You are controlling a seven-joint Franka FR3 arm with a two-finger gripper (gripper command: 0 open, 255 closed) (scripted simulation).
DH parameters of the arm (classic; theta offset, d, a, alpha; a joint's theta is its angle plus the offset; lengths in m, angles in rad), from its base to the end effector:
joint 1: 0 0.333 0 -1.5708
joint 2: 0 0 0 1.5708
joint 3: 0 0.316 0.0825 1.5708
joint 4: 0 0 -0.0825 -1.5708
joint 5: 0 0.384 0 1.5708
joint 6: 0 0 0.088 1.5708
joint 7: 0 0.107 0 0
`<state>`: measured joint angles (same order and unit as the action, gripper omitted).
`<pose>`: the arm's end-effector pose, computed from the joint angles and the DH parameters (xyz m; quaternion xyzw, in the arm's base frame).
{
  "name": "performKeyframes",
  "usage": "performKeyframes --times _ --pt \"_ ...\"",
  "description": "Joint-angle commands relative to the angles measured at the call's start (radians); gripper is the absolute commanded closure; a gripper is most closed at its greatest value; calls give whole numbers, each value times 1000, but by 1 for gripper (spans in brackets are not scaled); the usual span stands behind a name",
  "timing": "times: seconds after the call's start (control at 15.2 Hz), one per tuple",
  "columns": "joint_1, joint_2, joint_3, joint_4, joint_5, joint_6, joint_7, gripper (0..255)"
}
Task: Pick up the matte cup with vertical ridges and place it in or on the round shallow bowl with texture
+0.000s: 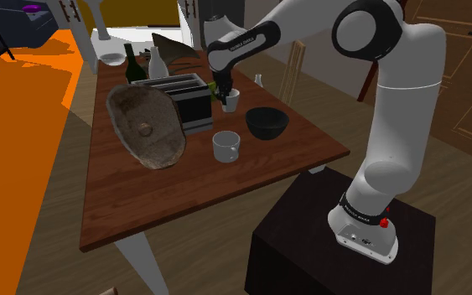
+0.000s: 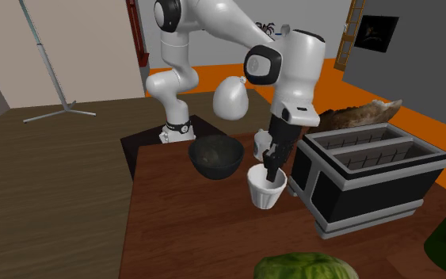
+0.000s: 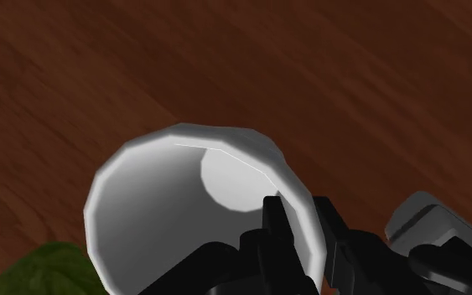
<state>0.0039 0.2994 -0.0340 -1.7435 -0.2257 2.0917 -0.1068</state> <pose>0.6447 -0.0287 0.4082 0.9900 0.0925 0.0170 0.1054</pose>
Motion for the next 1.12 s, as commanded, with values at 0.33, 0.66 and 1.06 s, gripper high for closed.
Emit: performKeyframes --times 0.33,0.66,1.06 --pt "0 -23 2 63 9 -84 -20 255" --pt "1 -35 3 113 13 -145 -32 255" --pt "2 -43 4 181 18 -221 -47 255"
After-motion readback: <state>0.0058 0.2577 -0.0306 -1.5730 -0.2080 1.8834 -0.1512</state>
